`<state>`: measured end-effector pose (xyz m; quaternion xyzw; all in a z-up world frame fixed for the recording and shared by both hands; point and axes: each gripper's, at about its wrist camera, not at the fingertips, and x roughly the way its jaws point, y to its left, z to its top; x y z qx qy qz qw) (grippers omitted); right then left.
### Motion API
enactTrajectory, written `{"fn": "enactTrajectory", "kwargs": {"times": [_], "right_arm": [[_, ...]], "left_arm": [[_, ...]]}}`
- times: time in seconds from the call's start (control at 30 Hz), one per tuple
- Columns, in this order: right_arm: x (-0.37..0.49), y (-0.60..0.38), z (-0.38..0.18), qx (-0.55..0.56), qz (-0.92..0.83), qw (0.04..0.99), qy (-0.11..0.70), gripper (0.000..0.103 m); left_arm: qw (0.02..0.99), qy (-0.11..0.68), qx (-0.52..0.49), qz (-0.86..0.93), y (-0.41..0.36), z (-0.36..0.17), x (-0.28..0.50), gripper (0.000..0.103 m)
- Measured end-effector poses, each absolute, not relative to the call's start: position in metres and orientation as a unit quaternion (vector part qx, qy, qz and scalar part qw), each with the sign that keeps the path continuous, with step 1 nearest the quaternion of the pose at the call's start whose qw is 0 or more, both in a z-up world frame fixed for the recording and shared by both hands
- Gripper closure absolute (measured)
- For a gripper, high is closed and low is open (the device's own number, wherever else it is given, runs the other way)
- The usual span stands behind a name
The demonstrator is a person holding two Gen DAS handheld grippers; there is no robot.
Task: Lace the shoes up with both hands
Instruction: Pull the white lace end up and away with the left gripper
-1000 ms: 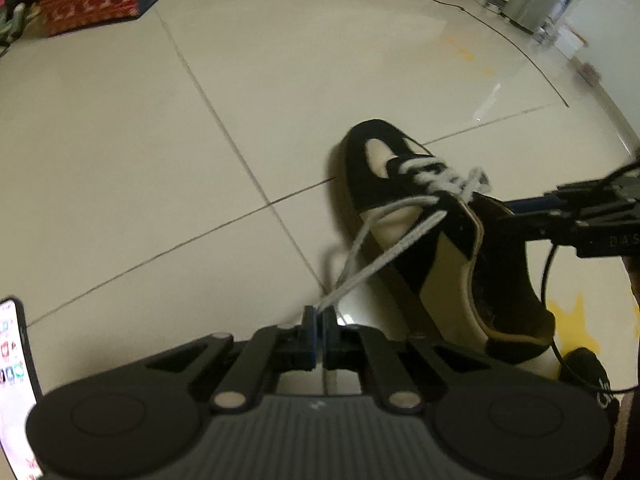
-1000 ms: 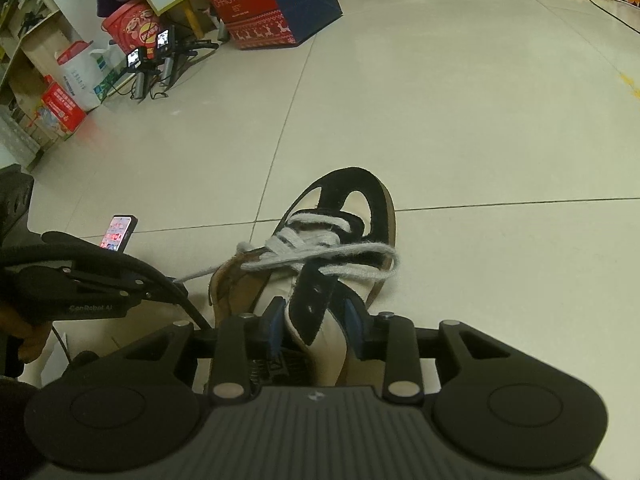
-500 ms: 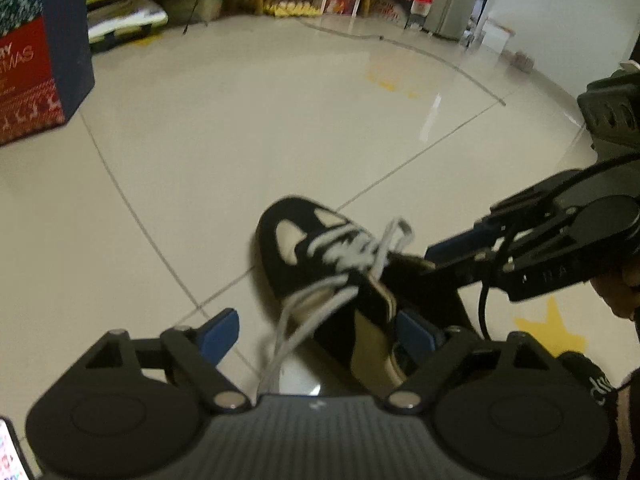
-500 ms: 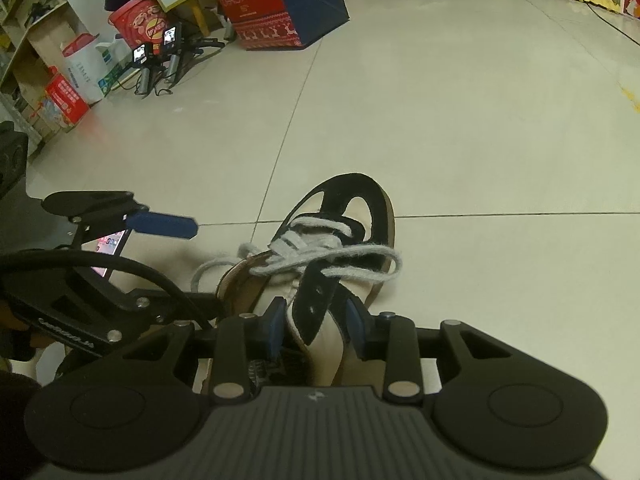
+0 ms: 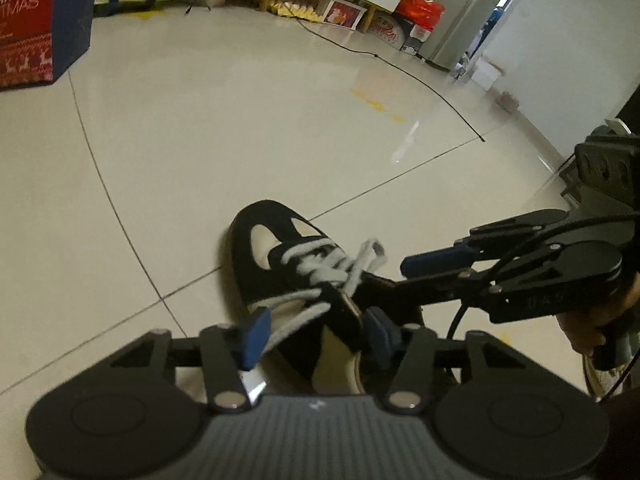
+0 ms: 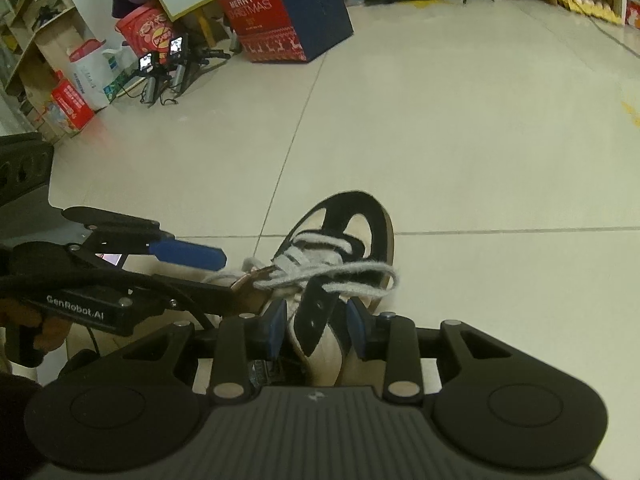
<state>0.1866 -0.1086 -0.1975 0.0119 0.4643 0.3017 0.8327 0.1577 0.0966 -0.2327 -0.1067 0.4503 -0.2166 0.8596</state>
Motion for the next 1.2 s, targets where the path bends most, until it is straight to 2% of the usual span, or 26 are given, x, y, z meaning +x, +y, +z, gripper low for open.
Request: {"fn": "enactTrajectory", "kwargs": {"times": [0.23, 0.43, 0.53, 0.6, 0.67, 0.83, 0.87, 0.9, 0.97, 1.2], "right_arm": [[0.191, -0.091, -0.179, -0.015, 0.359, 0.823, 0.440, 0.068], [0.197, -0.051, -0.172, -0.111, 0.425, 0.787, 0.434, 0.068], [0.198, -0.028, -0.178, -0.161, 0.445, 0.767, 0.433, 0.071], [0.198, -0.016, -0.183, -0.186, 0.452, 0.757, 0.434, 0.077], [0.196, -0.008, -0.190, -0.211, 0.451, 0.750, 0.435, 0.082], [0.182, 0.004, -0.202, -0.301, 0.439, 0.745, 0.401, 0.089], [0.179, 0.005, -0.204, -0.312, 0.436, 0.747, 0.393, 0.096], [0.178, 0.005, -0.205, -0.316, 0.435, 0.749, 0.388, 0.100], [0.177, 0.005, -0.206, -0.314, 0.433, 0.754, 0.382, 0.100], [0.205, -0.015, -0.189, -0.136, 0.446, 0.770, 0.435, 0.100]], "left_arm": [[0.846, 0.471, -0.173, -0.181, 0.108, -0.230, 0.140, 0.050], [0.818, 0.496, -0.228, -0.183, 0.101, -0.250, 0.128, 0.051], [0.809, 0.505, -0.236, -0.183, 0.089, -0.263, 0.128, 0.059], [0.804, 0.511, -0.242, -0.183, 0.082, -0.272, 0.128, 0.064], [0.804, 0.513, -0.245, -0.175, 0.079, -0.277, 0.126, 0.064], [0.797, 0.516, -0.271, -0.157, 0.085, -0.287, 0.123, 0.070], [0.795, 0.516, -0.279, -0.156, 0.086, -0.289, 0.123, 0.070], [0.792, 0.516, -0.287, -0.154, 0.087, -0.292, 0.123, 0.071], [0.794, 0.514, -0.287, -0.155, 0.085, -0.293, 0.122, 0.071], [0.796, 0.513, -0.281, -0.158, 0.085, -0.291, 0.124, 0.071]]}}
